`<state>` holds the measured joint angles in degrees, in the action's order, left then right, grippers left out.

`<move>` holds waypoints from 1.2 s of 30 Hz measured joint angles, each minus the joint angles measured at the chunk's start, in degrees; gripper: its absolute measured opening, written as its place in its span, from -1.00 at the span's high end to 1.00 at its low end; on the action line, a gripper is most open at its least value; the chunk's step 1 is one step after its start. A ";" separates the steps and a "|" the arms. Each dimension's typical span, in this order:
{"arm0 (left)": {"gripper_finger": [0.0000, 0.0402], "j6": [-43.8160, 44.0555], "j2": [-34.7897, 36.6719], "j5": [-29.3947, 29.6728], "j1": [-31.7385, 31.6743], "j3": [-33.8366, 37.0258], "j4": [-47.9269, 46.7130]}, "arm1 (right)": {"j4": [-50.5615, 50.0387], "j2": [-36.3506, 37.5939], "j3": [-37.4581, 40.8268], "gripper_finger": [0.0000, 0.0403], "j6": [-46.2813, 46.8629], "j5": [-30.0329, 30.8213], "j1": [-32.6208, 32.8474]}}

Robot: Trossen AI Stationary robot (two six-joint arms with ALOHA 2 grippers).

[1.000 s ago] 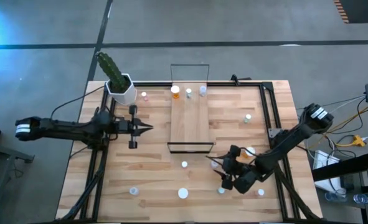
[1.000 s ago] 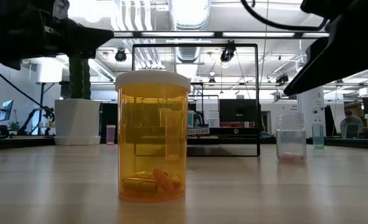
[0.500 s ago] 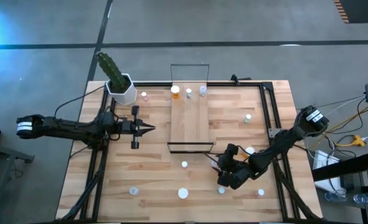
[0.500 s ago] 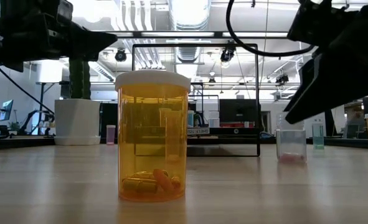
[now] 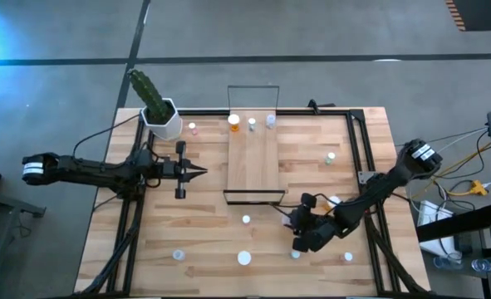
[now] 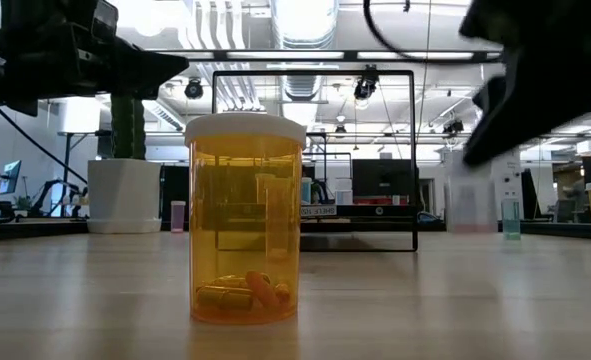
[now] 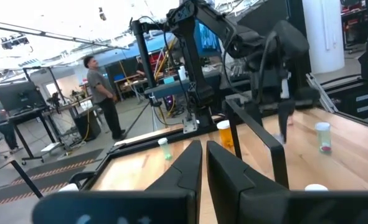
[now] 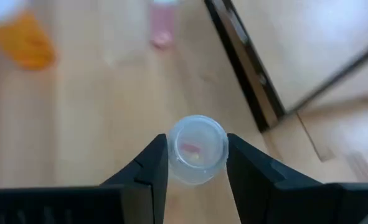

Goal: Pick and place medicine bottles onto shelf by color
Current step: Put the white pill bottle on the shelf

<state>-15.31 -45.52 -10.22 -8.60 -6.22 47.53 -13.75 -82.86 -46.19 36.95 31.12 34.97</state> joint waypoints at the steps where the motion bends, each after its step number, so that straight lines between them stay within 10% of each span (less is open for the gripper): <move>1: 0.97 0.00 0.02 0.00 0.00 0.00 0.00 | -0.46 1.15 -0.60 0.41 -0.65 -0.98 0.21; 13: 0.97 0.00 -0.22 0.01 0.02 0.00 0.12 | -46.59 13.33 -13.04 0.39 20.03 8.22 -0.22; 19: 0.97 0.02 -0.22 0.02 0.02 0.00 0.46 | -37.67 19.93 -9.80 0.40 3.55 13.11 -11.81; 26: 0.97 0.00 -0.22 0.00 0.00 0.00 0.51 | -2.36 23.77 -1.40 0.39 -31.71 -16.82 -39.19; 36: 0.97 0.00 -0.57 0.00 0.00 0.00 1.22 | 9.80 5.06 -6.43 0.38 -43.94 -43.97 -58.98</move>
<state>-15.31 -46.09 -10.22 -8.60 -6.22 48.75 -3.96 -77.79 -52.62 -6.99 -12.85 -24.01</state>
